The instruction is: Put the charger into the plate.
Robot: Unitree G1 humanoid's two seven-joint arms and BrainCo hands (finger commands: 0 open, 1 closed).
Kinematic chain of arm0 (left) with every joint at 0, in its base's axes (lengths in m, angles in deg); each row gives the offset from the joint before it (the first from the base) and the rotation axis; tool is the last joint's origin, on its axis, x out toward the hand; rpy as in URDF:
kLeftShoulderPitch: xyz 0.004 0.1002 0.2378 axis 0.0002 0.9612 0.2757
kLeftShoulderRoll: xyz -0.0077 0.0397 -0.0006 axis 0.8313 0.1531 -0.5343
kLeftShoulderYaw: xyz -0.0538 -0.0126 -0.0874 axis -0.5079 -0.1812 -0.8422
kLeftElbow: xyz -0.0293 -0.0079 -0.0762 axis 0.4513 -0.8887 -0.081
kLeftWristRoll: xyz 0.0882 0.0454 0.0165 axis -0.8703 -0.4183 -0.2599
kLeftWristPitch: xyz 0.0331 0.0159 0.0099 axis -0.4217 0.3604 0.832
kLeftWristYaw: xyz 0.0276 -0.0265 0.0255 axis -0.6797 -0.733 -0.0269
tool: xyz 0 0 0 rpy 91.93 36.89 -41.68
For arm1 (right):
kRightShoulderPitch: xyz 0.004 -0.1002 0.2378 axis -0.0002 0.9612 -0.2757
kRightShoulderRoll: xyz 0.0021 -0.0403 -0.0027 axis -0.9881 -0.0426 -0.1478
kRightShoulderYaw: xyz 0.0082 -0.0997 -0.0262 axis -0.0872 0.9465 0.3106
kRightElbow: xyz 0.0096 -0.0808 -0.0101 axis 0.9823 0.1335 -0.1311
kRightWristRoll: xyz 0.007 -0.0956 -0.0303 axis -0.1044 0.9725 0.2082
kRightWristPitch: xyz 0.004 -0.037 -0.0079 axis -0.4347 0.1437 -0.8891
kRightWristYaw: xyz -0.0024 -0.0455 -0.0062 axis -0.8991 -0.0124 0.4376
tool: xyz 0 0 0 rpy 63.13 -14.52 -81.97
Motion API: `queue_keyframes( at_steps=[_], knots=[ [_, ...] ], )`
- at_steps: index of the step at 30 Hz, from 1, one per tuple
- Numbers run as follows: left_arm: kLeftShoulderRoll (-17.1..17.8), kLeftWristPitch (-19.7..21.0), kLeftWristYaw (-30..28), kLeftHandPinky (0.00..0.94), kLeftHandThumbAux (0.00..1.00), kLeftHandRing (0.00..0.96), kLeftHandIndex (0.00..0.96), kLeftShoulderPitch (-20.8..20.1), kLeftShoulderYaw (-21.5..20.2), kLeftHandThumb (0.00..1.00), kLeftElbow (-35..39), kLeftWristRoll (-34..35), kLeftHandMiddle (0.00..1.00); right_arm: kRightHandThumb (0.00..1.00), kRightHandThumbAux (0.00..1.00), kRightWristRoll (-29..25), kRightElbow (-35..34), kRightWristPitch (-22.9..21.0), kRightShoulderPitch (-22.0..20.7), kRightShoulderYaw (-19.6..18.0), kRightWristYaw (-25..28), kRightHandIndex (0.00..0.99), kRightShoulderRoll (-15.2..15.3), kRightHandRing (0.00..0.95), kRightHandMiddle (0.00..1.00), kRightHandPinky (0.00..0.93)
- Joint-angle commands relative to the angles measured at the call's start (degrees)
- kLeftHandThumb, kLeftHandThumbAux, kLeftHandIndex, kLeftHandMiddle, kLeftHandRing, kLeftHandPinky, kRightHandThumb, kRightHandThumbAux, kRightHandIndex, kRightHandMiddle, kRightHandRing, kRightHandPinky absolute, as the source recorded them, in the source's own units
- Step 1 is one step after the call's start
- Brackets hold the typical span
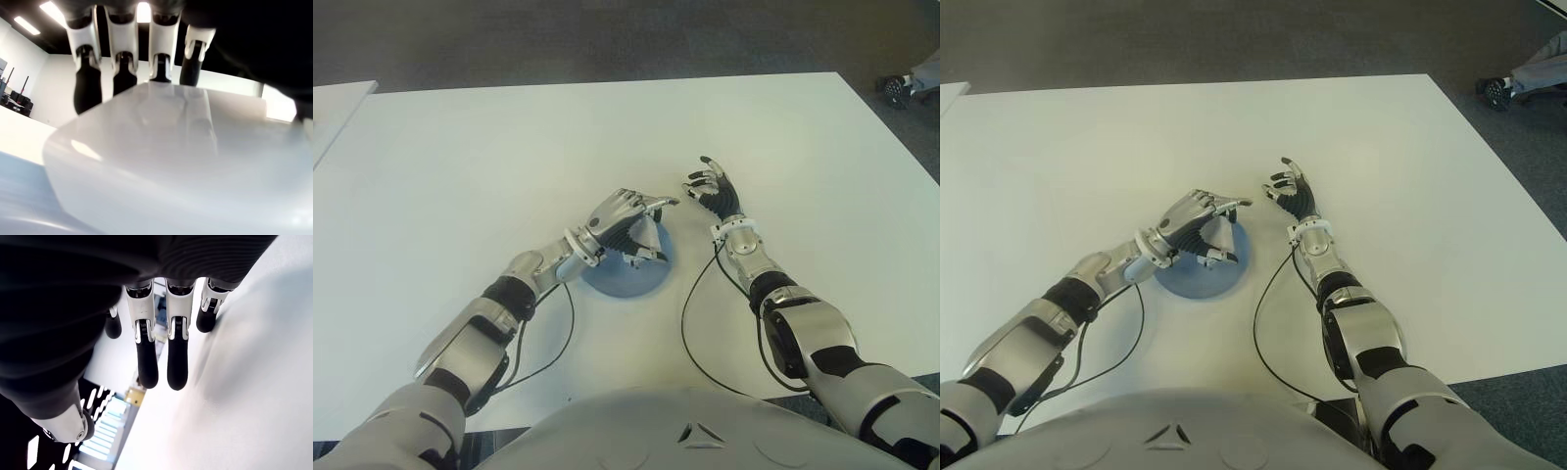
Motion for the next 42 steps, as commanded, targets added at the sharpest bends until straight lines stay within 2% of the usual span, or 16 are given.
queue_keyframes(
  at_steps=[1,5,8,15,22,31,34,38,42],
  knots=[
    [1.7,1.7,-2.6,0.106,0.366,0.125,0.088,1.4,-0.2,0.197,3.2,-1.1,0.138,0.029,0.746,2.1,3.7,-5.0,3.9,1.6,2.5,0.105,-2.8,0.366,0.363,0.335],
    [3.5,2.0,-8.4,0.023,0.368,0.031,0.028,2.3,-0.5,0.191,6.4,1.1,0.047,0.037,0.761,2.3,4.0,-5.4,3.8,1.7,2.5,0.103,-2.7,0.349,0.347,0.287],
    [4.1,2.2,-12.0,0.007,0.36,0.01,0.009,2.9,-0.9,0.187,8.0,2.8,0.015,0.047,0.756,2.3,4.0,-5.4,3.9,1.7,2.5,0.098,-2.7,0.323,0.32,0.265],
    [4.6,3.6,-18.1,0.0,0.342,0.0,0.0,4.0,-2.2,0.173,10.9,5.5,0.001,0.068,0.75,2.4,4.0,-5.1,4.1,1.5,2.4,0.09,-2.6,0.299,0.293,0.258],
    [4.4,4.1,-22.6,0.0,0.318,0.0,0.0,4.4,-3.7,0.159,11.7,8.2,0.0,0.095,0.783,2.4,3.8,-4.2,4.3,1.5,1.9,0.096,-2.6,0.315,0.31,0.285],
    [4.6,5.6,-26.6,0.0,0.295,0.0,0.0,4.6,-6.3,0.152,12.4,11.6,0.0,0.034,0.798,2.3,3.8,-4.3,4.3,1.4,2.3,0.096,-2.5,0.326,0.317,0.296],
    [4.5,5.7,-27.1,0.0,0.306,0.0,0.0,4.6,-7.3,0.132,12.1,12.7,0.0,0.011,0.794,2.3,3.8,-4.4,4.3,1.4,2.5,0.099,-2.5,0.327,0.328,0.263],
    [3.8,4.7,-26.6,0.0,0.332,0.0,0.005,3.3,-9.3,0.106,7.9,15.4,0.003,0.002,0.773,2.1,3.8,-4.4,4.3,1.3,2.7,0.098,-2.5,0.311,0.319,0.216],
    [2.3,0.9,-25.7,0.034,0.366,0.009,0.032,-1.3,-11.9,0.093,-5.4,19.8,0.028,0.0,0.759,2.2,3.7,-4.3,4.4,1.3,2.8,0.1,-2.5,0.312,0.329,0.201]
  ],
)
